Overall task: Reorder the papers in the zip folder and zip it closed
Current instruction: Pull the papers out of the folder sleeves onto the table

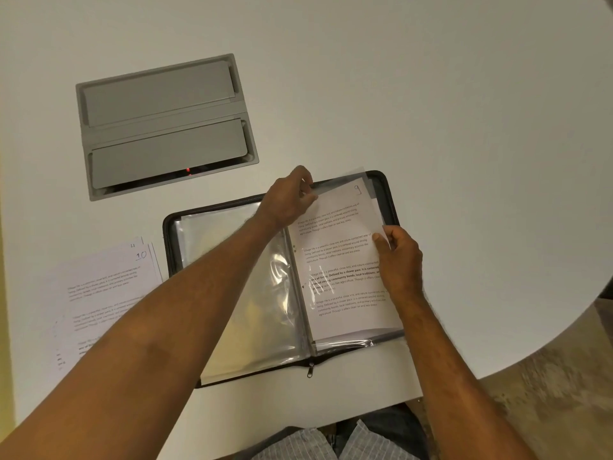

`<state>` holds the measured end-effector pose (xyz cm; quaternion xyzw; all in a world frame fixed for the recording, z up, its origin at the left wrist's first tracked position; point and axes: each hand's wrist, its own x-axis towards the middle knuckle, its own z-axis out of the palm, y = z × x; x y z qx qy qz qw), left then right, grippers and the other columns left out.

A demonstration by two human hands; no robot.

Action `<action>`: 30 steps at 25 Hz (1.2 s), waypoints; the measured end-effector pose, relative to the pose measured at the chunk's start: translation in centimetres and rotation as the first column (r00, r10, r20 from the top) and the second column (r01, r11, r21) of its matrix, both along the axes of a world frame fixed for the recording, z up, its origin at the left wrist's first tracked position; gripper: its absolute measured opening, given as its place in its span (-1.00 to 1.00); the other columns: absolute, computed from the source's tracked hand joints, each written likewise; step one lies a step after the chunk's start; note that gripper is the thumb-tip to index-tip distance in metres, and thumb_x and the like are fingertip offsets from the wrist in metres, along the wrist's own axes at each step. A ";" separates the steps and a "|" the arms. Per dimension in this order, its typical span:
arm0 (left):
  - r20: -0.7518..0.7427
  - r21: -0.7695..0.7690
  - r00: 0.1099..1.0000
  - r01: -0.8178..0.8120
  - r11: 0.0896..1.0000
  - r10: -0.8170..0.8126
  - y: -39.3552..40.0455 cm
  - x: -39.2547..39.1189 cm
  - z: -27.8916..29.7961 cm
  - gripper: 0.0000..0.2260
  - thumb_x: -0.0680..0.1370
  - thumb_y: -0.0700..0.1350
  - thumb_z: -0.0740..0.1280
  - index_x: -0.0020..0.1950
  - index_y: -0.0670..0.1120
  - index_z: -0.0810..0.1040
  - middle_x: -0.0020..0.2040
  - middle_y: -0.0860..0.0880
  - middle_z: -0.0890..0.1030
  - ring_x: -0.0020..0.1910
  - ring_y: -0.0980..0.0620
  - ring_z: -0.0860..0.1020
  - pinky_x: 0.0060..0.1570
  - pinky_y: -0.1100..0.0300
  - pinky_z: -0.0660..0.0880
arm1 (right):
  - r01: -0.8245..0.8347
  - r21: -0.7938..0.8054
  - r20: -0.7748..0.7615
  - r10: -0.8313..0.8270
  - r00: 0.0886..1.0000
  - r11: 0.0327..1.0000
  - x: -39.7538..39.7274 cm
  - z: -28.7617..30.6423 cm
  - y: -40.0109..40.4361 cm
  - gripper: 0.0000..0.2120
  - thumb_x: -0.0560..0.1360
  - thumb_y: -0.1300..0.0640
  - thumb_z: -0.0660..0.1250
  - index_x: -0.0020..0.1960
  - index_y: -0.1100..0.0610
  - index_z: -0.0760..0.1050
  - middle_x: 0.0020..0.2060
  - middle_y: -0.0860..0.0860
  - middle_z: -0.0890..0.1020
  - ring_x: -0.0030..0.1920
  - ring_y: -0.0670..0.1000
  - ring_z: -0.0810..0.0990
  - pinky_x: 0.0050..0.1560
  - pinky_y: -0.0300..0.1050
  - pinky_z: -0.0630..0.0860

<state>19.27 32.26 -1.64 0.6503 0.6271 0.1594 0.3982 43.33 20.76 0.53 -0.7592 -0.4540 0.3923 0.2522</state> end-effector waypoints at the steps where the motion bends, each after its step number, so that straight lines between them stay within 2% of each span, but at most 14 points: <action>1: -0.005 -0.005 1.000 0.020 1.000 -0.020 0.0 0.0 -0.1 -0.82 0.57 -0.08 0.44 0.12 -0.05 0.51 0.00 0.02 0.67 -0.04 0.00 0.62 -0.04 0.09 0.57 | -0.004 0.004 0.002 0.004 1.000 1.000 0.1 -0.1 0.0 -0.81 0.68 -0.06 0.26 0.19 0.02 0.51 0.10 -0.06 0.65 -0.14 -0.11 0.66 -0.34 -0.42 0.50; 6: -0.041 -0.062 0.997 0.069 0.996 -0.072 0.9 0.1 0.0 -0.91 0.61 -0.11 0.39 0.08 -0.06 0.66 0.05 0.02 0.67 0.09 -0.01 0.60 0.16 0.03 0.52 | -0.010 0.009 -0.011 0.010 1.000 1.000 0.5 -0.5 0.0 -0.79 0.68 -0.07 0.26 0.20 0.02 0.52 0.10 -0.05 0.66 -0.10 -0.11 0.66 -0.25 -0.39 0.53; 13: 0.049 -0.257 0.991 0.130 0.958 -0.121 1.8 -0.4 0.5 -0.90 0.56 0.00 0.43 -0.09 0.00 0.66 0.03 0.03 0.68 0.05 0.02 0.60 0.06 0.07 0.51 | 0.005 -0.008 -0.038 -0.005 0.999 1.000 1.0 -1.0 0.0 -0.80 0.70 -0.03 0.25 0.23 0.02 0.52 0.11 -0.06 0.66 -0.08 -0.12 0.65 -0.22 -0.37 0.52; 16: 0.112 -0.316 0.987 0.146 0.938 -0.116 2.3 -0.1 1.0 -0.87 0.55 -0.02 0.47 -0.14 -0.04 0.66 0.03 -0.11 0.67 0.02 -0.08 0.62 0.07 -0.04 0.54 | 0.019 -0.020 -0.071 -0.020 0.997 1.000 1.0 -1.1 0.0 -0.80 0.69 -0.05 0.24 0.23 0.02 0.52 0.10 -0.05 0.67 -0.08 -0.07 0.68 -0.20 -0.29 0.60; 19: 0.119 -0.326 0.984 0.166 0.931 -0.134 2.4 0.4 1.5 -0.83 0.54 -0.05 0.50 -0.08 -0.16 0.69 0.07 -0.15 0.66 0.11 -0.12 0.62 0.18 -0.05 0.56 | 0.021 -0.020 -0.100 -0.022 0.995 1.000 1.1 -1.1 0.0 -0.79 0.70 -0.03 0.24 0.24 0.03 0.53 0.08 -0.05 0.67 -0.06 -0.07 0.68 -0.22 -0.32 0.60; 22: 0.096 -0.301 0.981 0.193 0.934 -0.171 2.5 0.6 1.4 -0.88 0.52 -0.05 0.52 -0.10 -0.09 0.71 0.04 -0.05 0.67 0.07 -0.01 0.62 0.17 0.00 0.58 | 0.017 -0.020 -0.111 -0.020 0.994 1.000 1.1 -1.2 0.0 -0.79 0.70 -0.04 0.24 0.23 0.03 0.53 0.06 -0.05 0.67 -0.07 -0.05 0.69 -0.23 -0.31 0.60; 25: 0.104 -0.305 0.973 0.228 0.925 -0.205 2.7 0.5 1.2 -0.92 0.51 -0.06 0.53 -0.14 -0.03 0.70 0.04 -0.02 0.67 0.05 0.03 0.61 0.16 0.04 0.58 | 0.030 -0.028 -0.126 -0.033 0.991 0.999 1.1 -1.2 0.1 -0.79 0.69 -0.04 0.25 0.23 0.03 0.52 0.07 -0.04 0.67 -0.05 -0.02 0.70 -0.14 -0.20 0.65; 27: 0.128 -0.332 0.973 0.225 0.916 -0.193 2.8 0.4 1.0 -0.92 0.51 -0.04 0.53 -0.09 -0.03 0.73 0.04 -0.01 0.69 0.05 0.06 0.62 0.13 0.08 0.57 | 0.034 -0.032 -0.134 -0.038 0.990 0.999 1.2 -1.2 0.1 -0.80 0.69 -0.04 0.25 0.23 0.03 0.52 0.06 -0.05 0.67 -0.05 -0.02 0.70 -0.13 -0.17 0.67; 30: 0.131 -0.373 0.974 0.222 0.901 -0.186 3.0 0.2 0.8 -0.84 0.53 -0.03 0.51 0.06 -0.04 0.75 0.10 0.04 0.70 0.11 0.04 0.62 0.18 0.10 0.53 | 0.038 -0.018 -0.135 -0.040 0.990 0.999 1.2 -1.0 0.0 -0.79 0.69 -0.04 0.26 0.24 0.02 0.53 0.06 -0.08 0.67 -0.05 -0.06 0.69 -0.15 -0.26 0.63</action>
